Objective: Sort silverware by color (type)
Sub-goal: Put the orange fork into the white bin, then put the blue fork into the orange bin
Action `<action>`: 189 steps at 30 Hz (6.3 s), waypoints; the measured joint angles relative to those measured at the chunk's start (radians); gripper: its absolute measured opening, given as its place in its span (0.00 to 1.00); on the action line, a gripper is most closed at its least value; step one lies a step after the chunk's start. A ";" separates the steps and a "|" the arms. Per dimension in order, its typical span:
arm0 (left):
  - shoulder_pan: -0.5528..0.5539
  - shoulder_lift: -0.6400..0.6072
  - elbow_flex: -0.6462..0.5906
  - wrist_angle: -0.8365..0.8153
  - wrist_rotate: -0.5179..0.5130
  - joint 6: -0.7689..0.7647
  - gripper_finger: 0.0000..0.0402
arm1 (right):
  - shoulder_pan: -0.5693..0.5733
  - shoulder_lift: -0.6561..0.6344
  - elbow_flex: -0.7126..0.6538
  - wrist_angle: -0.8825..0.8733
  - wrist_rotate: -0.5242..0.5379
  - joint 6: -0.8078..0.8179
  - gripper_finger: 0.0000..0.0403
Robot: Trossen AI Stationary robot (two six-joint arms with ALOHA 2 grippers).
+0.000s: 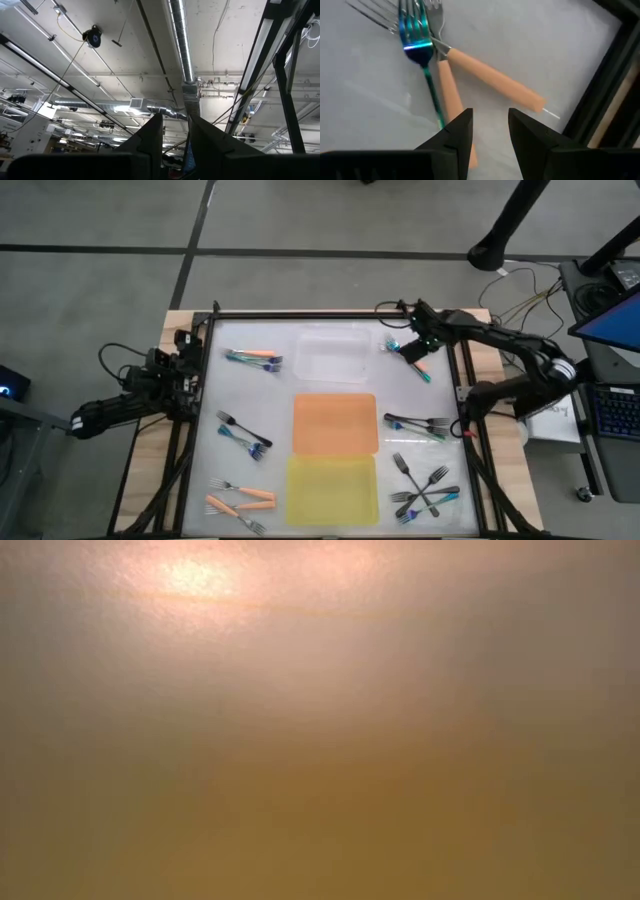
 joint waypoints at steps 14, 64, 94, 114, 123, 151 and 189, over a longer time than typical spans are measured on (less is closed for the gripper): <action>0.000 0.000 0.000 -0.007 0.000 0.000 0.19 | -0.003 0.329 0.201 -0.037 0.002 -0.173 0.29; 0.000 0.000 0.000 -0.006 0.000 0.000 0.19 | -0.086 0.478 0.250 -0.041 -0.002 -0.520 0.08; 0.000 0.000 0.000 -0.007 0.000 0.000 0.19 | -0.064 0.050 0.248 -0.072 0.070 -0.354 0.08; 0.000 0.000 0.000 -0.007 0.000 0.000 0.19 | 0.093 -0.054 0.248 0.341 -0.133 -0.172 0.08; 0.000 0.000 0.000 -0.009 0.000 0.000 0.19 | 0.341 0.098 0.250 0.518 -0.135 -0.179 0.09; 0.000 0.000 0.000 -0.018 0.000 0.000 0.19 | 0.398 0.153 0.252 0.427 -0.015 -0.029 0.35; 0.000 0.000 0.000 -0.053 0.000 0.000 0.19 | 0.101 0.304 0.169 0.099 0.227 0.371 0.42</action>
